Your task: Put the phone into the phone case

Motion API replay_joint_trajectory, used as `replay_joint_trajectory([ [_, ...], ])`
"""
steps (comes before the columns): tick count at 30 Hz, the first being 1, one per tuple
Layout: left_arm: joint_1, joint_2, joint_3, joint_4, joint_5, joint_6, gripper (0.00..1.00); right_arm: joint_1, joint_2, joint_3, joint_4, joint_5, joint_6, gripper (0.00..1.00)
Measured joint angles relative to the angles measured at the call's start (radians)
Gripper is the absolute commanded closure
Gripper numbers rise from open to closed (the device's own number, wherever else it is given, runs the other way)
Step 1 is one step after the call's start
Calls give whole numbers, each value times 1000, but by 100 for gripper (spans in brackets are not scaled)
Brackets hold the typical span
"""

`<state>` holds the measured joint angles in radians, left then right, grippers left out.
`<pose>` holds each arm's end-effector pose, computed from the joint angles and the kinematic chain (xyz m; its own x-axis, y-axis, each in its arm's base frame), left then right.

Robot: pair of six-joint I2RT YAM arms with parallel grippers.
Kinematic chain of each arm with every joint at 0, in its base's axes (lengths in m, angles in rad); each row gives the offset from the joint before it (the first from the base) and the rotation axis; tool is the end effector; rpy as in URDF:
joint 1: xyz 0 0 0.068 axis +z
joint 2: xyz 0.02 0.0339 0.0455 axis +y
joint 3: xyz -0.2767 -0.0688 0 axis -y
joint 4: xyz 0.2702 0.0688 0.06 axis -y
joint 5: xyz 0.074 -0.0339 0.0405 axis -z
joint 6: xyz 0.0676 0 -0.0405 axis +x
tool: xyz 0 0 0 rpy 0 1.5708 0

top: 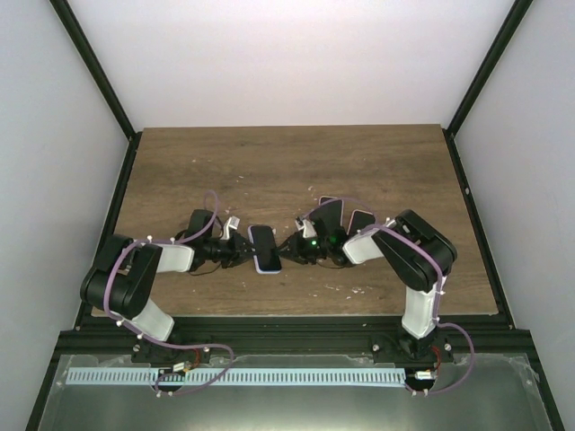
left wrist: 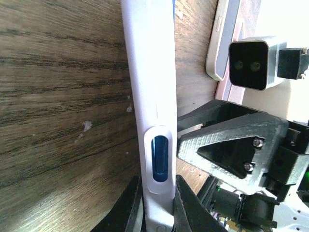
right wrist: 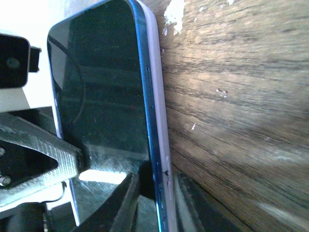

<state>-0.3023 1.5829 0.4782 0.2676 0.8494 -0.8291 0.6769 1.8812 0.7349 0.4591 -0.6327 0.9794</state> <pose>0.2501 -0.1312 0.0876 -0.9779 -0.2051 -0.0412 -0.0657 0.4878 -0.8705 0.2632 0.2628 0.0739 -0.9908 0.0626 -0.1196 -0.0698 0.5207 0.8509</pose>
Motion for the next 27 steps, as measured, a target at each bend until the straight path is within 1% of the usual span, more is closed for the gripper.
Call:
replay_joint_trajectory([
  [2, 0, 0, 0, -1, 0, 2, 92, 0, -21, -2, -32, 14, -23, 67],
  [6, 0, -13, 0, -10, 4, 11, 94, -13, -132, -30, -93, 37, -76, 45],
  [10, -2, -88, 4, -26, 38, 21, 94, -31, -325, -80, -137, 33, -125, 28],
  [13, -2, -157, 24, -30, 77, 21, 93, -39, -465, -130, -132, 5, -132, 11],
  [14, -2, -180, 34, -29, 92, 19, 93, -40, -514, -155, -125, -11, -131, 8],
  [18, -6, -270, 69, -3, 146, -22, 91, -45, -653, -215, -135, -56, -117, 4],
  [22, -16, -331, 99, 66, 192, -100, 91, -47, -742, -222, -90, -123, -74, 6],
  [24, -27, -345, 106, 124, 211, -158, 91, -47, -756, -223, -35, -161, -27, 9],
  [27, -50, -350, 112, 192, 226, -223, 91, -47, -755, -235, 50, -199, 39, 24],
])
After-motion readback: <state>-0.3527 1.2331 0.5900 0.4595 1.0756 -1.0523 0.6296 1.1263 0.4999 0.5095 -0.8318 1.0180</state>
